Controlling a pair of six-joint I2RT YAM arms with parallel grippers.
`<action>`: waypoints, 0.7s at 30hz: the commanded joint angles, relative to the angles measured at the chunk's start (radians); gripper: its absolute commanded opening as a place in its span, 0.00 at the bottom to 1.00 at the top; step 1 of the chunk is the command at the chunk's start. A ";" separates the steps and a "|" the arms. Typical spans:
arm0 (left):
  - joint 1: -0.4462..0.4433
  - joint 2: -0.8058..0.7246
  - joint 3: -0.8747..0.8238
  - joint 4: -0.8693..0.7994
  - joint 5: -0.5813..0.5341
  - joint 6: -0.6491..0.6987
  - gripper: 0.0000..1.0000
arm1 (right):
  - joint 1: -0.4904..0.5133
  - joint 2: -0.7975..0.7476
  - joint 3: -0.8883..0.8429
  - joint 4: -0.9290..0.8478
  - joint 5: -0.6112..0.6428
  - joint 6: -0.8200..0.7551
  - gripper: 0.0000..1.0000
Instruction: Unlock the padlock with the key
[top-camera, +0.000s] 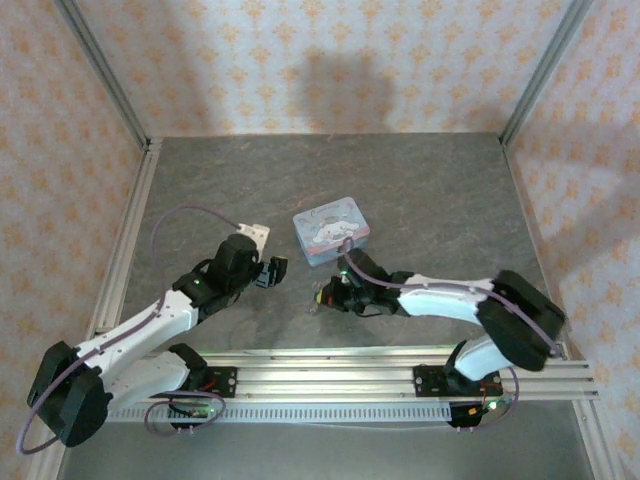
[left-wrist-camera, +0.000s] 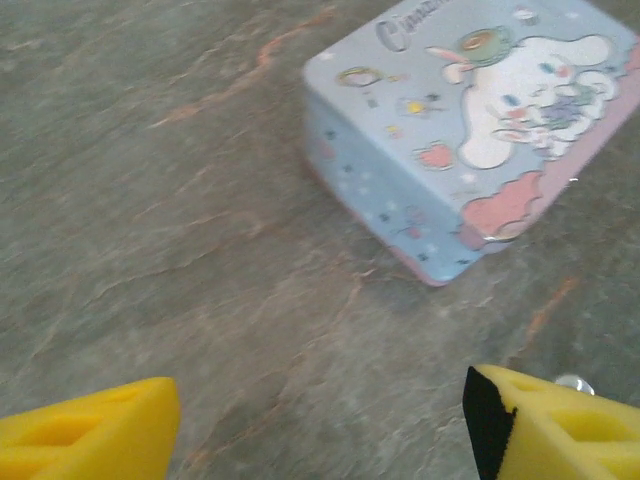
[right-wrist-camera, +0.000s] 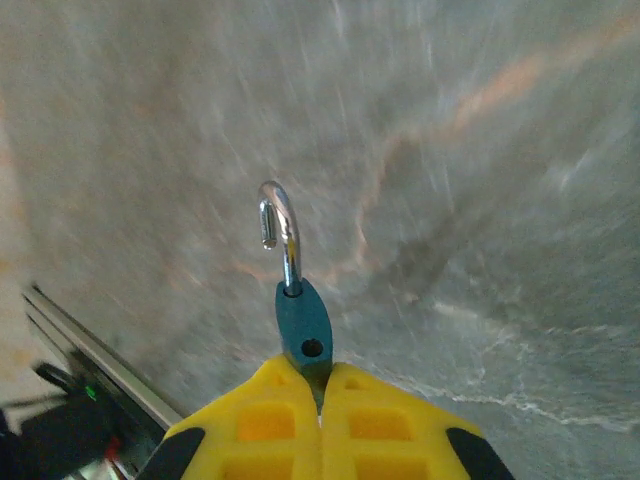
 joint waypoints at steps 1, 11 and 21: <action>0.006 -0.044 0.005 -0.133 -0.101 -0.059 0.78 | 0.011 0.062 0.048 0.055 -0.125 -0.065 0.00; 0.009 -0.162 -0.040 -0.179 -0.111 -0.102 0.82 | 0.002 0.088 0.112 -0.223 0.073 -0.079 0.31; 0.033 -0.110 0.045 -0.230 -0.124 -0.086 0.87 | -0.031 -0.171 0.197 -0.552 0.329 -0.137 0.74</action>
